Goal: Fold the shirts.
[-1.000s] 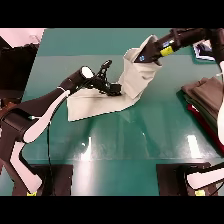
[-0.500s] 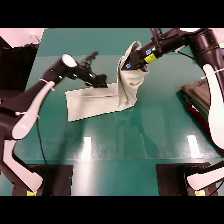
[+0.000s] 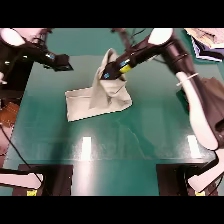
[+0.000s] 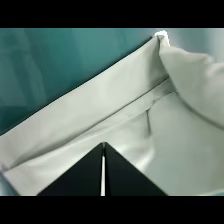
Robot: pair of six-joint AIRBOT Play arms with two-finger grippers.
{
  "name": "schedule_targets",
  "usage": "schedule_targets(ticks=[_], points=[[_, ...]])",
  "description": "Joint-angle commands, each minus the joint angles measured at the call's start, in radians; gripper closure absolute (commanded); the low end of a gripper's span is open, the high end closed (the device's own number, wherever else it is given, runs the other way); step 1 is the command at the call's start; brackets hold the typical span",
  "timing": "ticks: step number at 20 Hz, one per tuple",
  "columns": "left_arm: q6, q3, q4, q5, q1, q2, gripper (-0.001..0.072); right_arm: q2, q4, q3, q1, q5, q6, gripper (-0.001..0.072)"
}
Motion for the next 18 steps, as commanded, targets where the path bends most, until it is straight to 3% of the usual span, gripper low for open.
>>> schedule_targets(ticks=[1, 2, 3, 7, 11, 16, 17, 18], points=[[0.009, 0.003, 0.021, -0.057, 0.053, 0.066, 0.0679, -0.097, 0.02, 0.011, 0.127, -0.169, -0.108, 0.0528], [0.008, 0.003, 0.02, -0.062, 0.056, 0.074, 0.0679, -0.125, 0.064, 0.011, 0.17, -0.241, -0.133, 0.0352], [0.009, 0.003, 0.021, -0.064, 0.057, 0.079, 0.068, -0.146, 0.108, 0.011, 0.208, -0.302, -0.15, 0.0239], [0.009, 0.003, 0.028, -0.095, 0.057, 0.079, 0.0679, -0.125, 0.072, 0.01, 0.24, -0.308, -0.203, 0.0221], [0.01, 0.003, 0.029, -0.102, 0.057, 0.079, 0.0679, 0.0, 0.022, -0.102, 0.098, -0.237, -0.187, 0.0222], [0.016, 0.003, 0.028, -0.102, 0.056, 0.078, 0.0679, 0.076, 0.027, -0.314, -0.189, -0.159, -0.059, 0.022], [0.016, 0.003, 0.028, -0.1, 0.056, 0.078, 0.0679, 0.072, 0.027, -0.357, -0.241, -0.137, -0.056, 0.0151], [0.016, 0.003, 0.028, -0.098, 0.056, 0.078, 0.0679, 0.068, 0.033, -0.399, -0.277, -0.12, -0.055, 0.0021]])
